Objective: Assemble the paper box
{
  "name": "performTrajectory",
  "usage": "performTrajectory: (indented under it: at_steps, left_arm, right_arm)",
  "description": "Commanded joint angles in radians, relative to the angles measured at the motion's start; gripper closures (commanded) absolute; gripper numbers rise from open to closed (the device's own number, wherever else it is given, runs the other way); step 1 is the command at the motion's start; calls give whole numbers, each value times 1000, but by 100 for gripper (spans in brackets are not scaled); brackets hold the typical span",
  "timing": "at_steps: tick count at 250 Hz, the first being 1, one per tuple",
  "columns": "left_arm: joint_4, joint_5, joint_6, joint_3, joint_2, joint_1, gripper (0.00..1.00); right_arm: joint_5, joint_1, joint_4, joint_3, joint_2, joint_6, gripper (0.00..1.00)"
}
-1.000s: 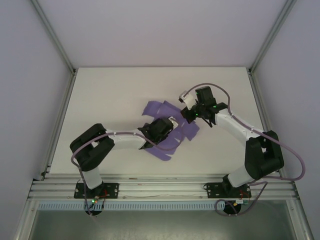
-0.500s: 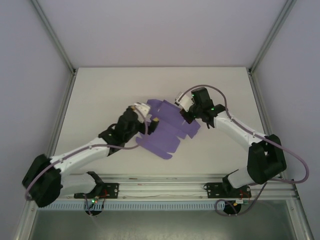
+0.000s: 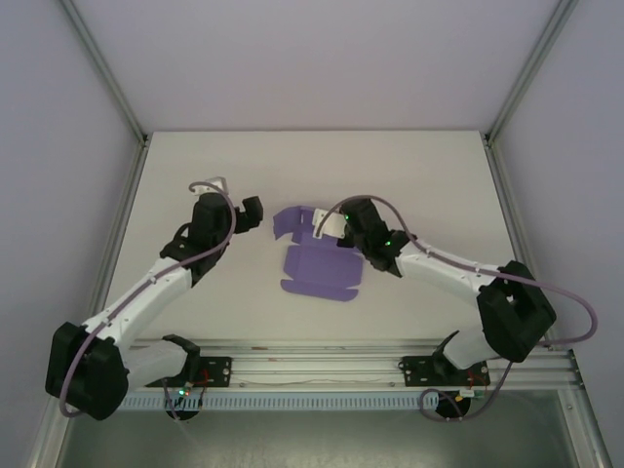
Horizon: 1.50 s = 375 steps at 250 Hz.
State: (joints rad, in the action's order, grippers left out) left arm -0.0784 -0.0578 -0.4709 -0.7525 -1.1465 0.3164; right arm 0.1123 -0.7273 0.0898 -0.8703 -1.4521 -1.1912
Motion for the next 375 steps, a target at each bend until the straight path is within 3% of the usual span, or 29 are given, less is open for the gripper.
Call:
performTrajectory:
  at_steps: [1,38,127,179,217,265,334,375]
  left_arm:
    - [-30,80,-71,-37,-58,-49,0]
    - [-66,119,-66,-119,-202,-101,0]
    - [100,328,125,-145,-423,-113,0]
    - [183,412,173,-118,-478,-112,7]
    - [259,551,227,-91,-496,-112,19]
    - [410,707,255,-13,-496,-103,24]
    - [431,765,321,-52,-537,-61,41]
    - [439,759,351,-80,-575,-43,42]
  right_arm:
    - [105,-21,294,62,-12,-144,100]
    - [111,-41,411,91,-51,-204,100]
    - [166,-46,830,195,-285,-320,100]
    - [190,-46,855,198,-331,-312,100]
    - [199,-49,820,198,-318,-293,100]
    - [208,-50,782,190,-299,-257,100]
    - [221,-49,730,179,-297,-251,100]
    - [225,-49,718,171,-290,-239,100]
